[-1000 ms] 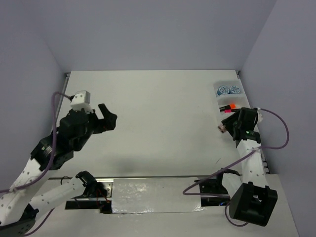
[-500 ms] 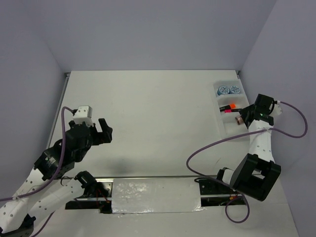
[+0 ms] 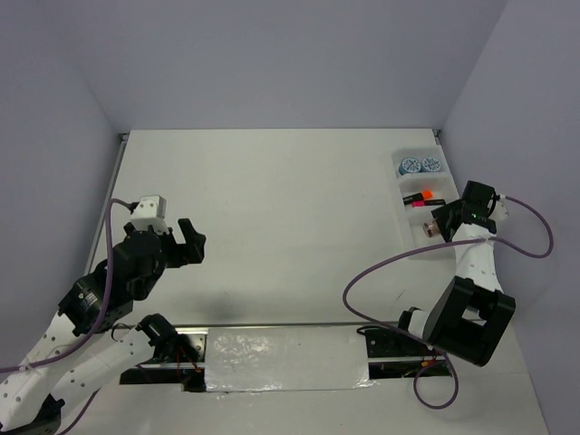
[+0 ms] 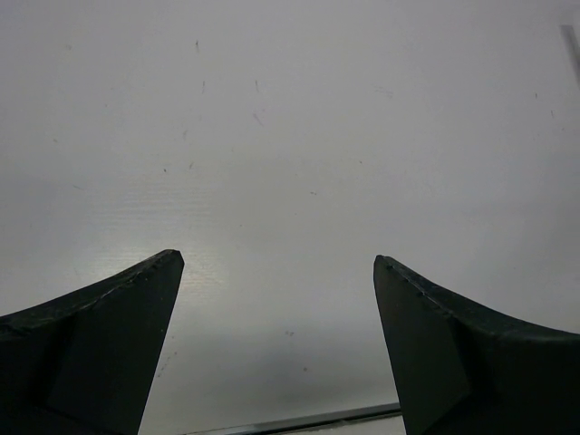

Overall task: Sort the stationery into containers
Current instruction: Place the stationery in the storage box.

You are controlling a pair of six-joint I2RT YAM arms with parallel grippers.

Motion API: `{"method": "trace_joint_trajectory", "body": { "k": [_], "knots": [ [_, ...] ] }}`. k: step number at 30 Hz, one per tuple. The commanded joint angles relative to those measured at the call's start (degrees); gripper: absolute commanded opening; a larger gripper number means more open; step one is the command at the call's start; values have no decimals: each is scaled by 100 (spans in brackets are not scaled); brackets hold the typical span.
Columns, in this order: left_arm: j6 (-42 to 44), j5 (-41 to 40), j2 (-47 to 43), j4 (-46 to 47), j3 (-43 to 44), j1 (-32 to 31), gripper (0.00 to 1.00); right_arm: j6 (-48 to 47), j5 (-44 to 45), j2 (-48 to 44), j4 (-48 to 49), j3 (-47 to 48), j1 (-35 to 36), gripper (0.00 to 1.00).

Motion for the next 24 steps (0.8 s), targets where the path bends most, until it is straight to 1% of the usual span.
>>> {"method": "trace_joint_trajectory", "body": {
  "k": [1,7,9,10,11,13,14,21,24],
  "knots": [
    [65,-8,-7,198,52,-79,99,61,-21,-138,393,-79,-28,20],
    [30,-70,-33,172,52,-184,99,34,67,108,385,8,-28,21],
    [30,-70,-51,180,52,-220,99,52,59,187,411,44,-20,28],
    [30,-70,-51,172,52,-228,99,52,41,196,420,53,-28,34],
    [30,-78,-51,163,61,-237,99,52,24,214,420,53,-20,36],
    [30,-78,-50,163,52,-246,99,52,6,196,464,44,-20,37],
    [30,-79,-51,163,52,-255,99,52,15,188,473,44,-20,42],
    [21,-96,-68,154,61,-255,99,-18,-3,310,437,176,-28,43],
    [21,-114,-95,154,53,-255,99,-27,50,381,429,176,-20,51]
  ]
}}
